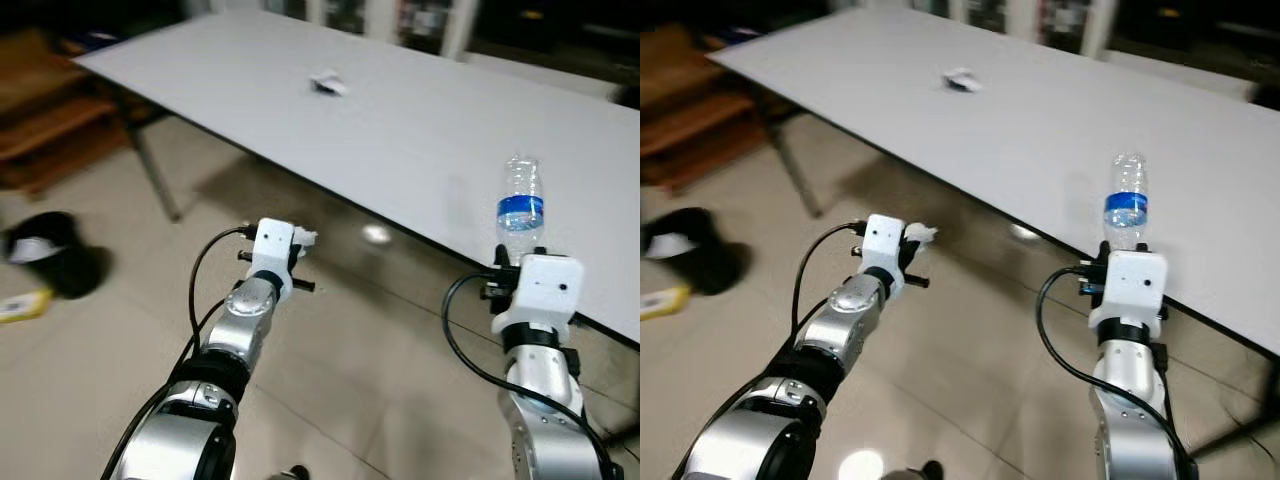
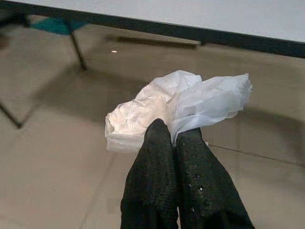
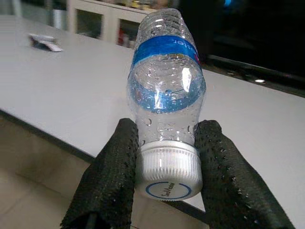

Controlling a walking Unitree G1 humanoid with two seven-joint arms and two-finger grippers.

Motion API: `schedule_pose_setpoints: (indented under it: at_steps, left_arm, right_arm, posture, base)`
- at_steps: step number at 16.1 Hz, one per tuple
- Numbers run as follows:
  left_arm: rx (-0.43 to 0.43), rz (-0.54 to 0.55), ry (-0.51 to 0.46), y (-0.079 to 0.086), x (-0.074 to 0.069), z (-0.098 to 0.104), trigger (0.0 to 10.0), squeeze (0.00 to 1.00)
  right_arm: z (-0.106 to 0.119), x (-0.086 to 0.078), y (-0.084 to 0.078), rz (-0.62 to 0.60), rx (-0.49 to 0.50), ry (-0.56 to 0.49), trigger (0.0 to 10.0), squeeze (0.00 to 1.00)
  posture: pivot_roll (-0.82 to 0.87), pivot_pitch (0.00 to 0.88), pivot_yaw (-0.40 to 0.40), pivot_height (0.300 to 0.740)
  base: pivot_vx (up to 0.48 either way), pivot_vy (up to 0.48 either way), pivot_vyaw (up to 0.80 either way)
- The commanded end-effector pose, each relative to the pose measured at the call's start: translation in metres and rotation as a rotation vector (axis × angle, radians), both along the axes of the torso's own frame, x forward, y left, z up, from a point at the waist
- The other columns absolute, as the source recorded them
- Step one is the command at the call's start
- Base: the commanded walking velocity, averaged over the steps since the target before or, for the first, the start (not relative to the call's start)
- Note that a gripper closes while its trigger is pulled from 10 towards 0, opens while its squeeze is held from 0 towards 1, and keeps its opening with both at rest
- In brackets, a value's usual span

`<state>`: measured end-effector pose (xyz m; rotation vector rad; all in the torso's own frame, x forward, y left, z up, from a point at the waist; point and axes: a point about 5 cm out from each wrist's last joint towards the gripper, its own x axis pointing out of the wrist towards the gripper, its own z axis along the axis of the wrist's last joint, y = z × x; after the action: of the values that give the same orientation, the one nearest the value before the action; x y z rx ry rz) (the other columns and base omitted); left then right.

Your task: Picking trash to rubbish bin

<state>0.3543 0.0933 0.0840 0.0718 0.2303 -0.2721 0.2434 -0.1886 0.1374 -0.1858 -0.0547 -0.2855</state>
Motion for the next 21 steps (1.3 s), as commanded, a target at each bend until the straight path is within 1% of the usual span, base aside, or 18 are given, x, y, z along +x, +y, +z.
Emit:
schedule_pose_setpoints:
  at_steps: [1, 3, 4, 5, 7, 8, 10, 11, 12, 13, 14, 15, 16, 17, 18, 19, 20, 21]
  left_arm:
    - [0.028, -0.029, 0.022, -0.002, -0.006, -0.010, 10.0, 0.00]
    - [0.057, -0.047, 0.042, 0.000, -0.011, -0.020, 10.0, 0.00]
    - [0.125, -0.082, 0.073, 0.003, -0.020, -0.036, 10.0, 0.00]
    - [0.163, -0.104, 0.091, 0.005, -0.026, -0.044, 10.0, 0.00]
    - [0.187, -0.117, 0.125, 0.007, -0.032, -0.054, 10.0, 0.00]
    - [0.245, -0.152, 0.176, 0.011, -0.043, -0.069, 10.0, 0.00]
    - [0.287, -0.184, 0.231, 0.014, -0.055, -0.083, 10.0, 0.00]
    - [0.302, -0.192, 0.271, 0.017, -0.063, -0.092, 10.0, 0.00]
    - [0.312, -0.190, 0.288, 0.019, -0.066, -0.095, 10.0, 0.00]
    - [0.356, -0.210, 0.302, 0.023, -0.072, -0.101, 10.0, 0.00]
    - [0.378, -0.222, 0.303, 0.024, -0.074, -0.103, 10.0, 0.00]
    - [0.464, -0.245, 0.335, 0.032, -0.083, -0.112, 10.0, 0.00]
    - [0.493, -0.250, 0.346, 0.036, -0.086, -0.115, 10.0, 0.00]
    - [0.543, -0.256, 0.372, 0.043, -0.092, -0.120, 10.0, 0.00]
    - [0.588, -0.264, 0.399, 0.050, -0.097, -0.125, 10.0, 0.00]
    - [0.614, -0.263, 0.433, 0.057, -0.102, -0.129, 10.0, 0.00]
    - [0.637, -0.259, 0.460, 0.064, -0.106, -0.132, 10.0, 0.00]
    - [0.642, -0.260, 0.462, 0.065, -0.107, -0.133, 10.0, 0.00]
  right_arm:
    - [-0.012, -0.001, -0.001, 0.002, 0.025, 0.037, 10.0, 0.00]
    - [-0.024, -0.003, 0.000, 0.007, 0.037, 0.074, 10.0, 0.00]
    - [-0.042, -0.004, 0.003, 0.035, 0.059, 0.127, 10.0, 0.00]
    - [-0.050, -0.005, 0.005, 0.058, 0.066, 0.152, 10.0, 0.00]
    - [-0.058, -0.005, 0.007, 0.071, 0.069, 0.176, 10.0, 0.00]
    - [-0.075, -0.004, 0.009, 0.089, 0.064, 0.227, 10.0, 0.00]
    - [-0.093, -0.005, 0.010, 0.110, 0.062, 0.287, 10.0, 0.00]
    - [-0.106, -0.006, 0.009, 0.113, 0.075, 0.329, 10.0, 0.00]
    - [-0.113, -0.007, 0.009, 0.113, 0.092, 0.352, 10.0, 0.00]
    - [-0.130, -0.011, 0.007, 0.115, 0.114, 0.419, 10.0, 0.00]
    - [-0.136, -0.013, 0.007, 0.114, 0.121, 0.443, 10.0, 0.00]
    - [-0.162, -0.024, 0.005, 0.104, 0.165, 0.555, 10.0, 0.00]
    - [-0.171, -0.028, 0.004, 0.103, 0.178, 0.593, 10.0, 0.00]
    - [-0.184, -0.037, 0.004, 0.096, 0.192, 0.660, 10.0, 0.00]
    - [-0.192, -0.042, 0.004, 0.078, 0.246, 0.697, 10.0, 0.00]
    - [-0.198, -0.046, 0.005, 0.097, 0.229, 0.735, 10.0, 0.00]
    - [-0.206, -0.054, 0.006, 0.126, 0.165, 0.798, 10.0, 0.00]
    - [-0.209, -0.057, 0.006, 0.125, 0.162, 0.816, 10.0, 0.00]
  posture:
    - [0.03, 0.053, 0.011, 0.740]
    - [0.03, 0.051, 0.010, 0.740]
    - [0.04, 0.049, 0.009, 0.740]
    - [0.04, 0.049, 0.009, 0.740]
    - [0.04, 0.047, 0.007, 0.740]
    - [0.04, 0.047, 0.005, 0.740]
    - [0.04, 0.043, 0.002, 0.740]
    - [0.04, 0.043, 0.002, 0.740]
    - [0.04, 0.043, 0.001, 0.740]
    - [0.04, 0.043, 0.001, 0.740]
    - [0.04, 0.042, 0.001, 0.740]
    - [0.04, 0.038, 0.001, 0.740]
    - [0.04, 0.038, 0.001, 0.740]
    - [0.04, 0.035, 0.000, 0.740]
    - [0.04, 0.035, 0.000, 0.740]
    - [0.04, 0.036, -0.003, 0.740]
    - [0.04, 0.036, -0.003, 0.740]
    - [0.04, 0.036, -0.003, 0.740]
  base:
    - [0.000, 0.000, 0.80]
    - [0.000, 0.000, 0.80]
    - [0.000, 0.000, 0.80]
    - [0.000, 0.000, 0.80]
    - [0.000, 0.000, 0.80]
    - [0.000, 0.000, 0.80]
    - [0.000, 0.000, 0.80]
    - [0.000, 0.000, 0.80]
    - [0.000, 0.000, 0.80]
    - [0.000, 0.000, 0.80]
    - [0.000, 0.000, 0.80]
    - [0.000, 0.000, 0.80]
    - [0.000, 0.000, 0.80]
    - [0.000, 0.000, 0.80]
    - [0.000, 0.000, 0.80]
    - [0.000, 0.000, 0.00]
    - [0.000, 0.000, 0.00]
    - [0.000, 0.000, 0.00]
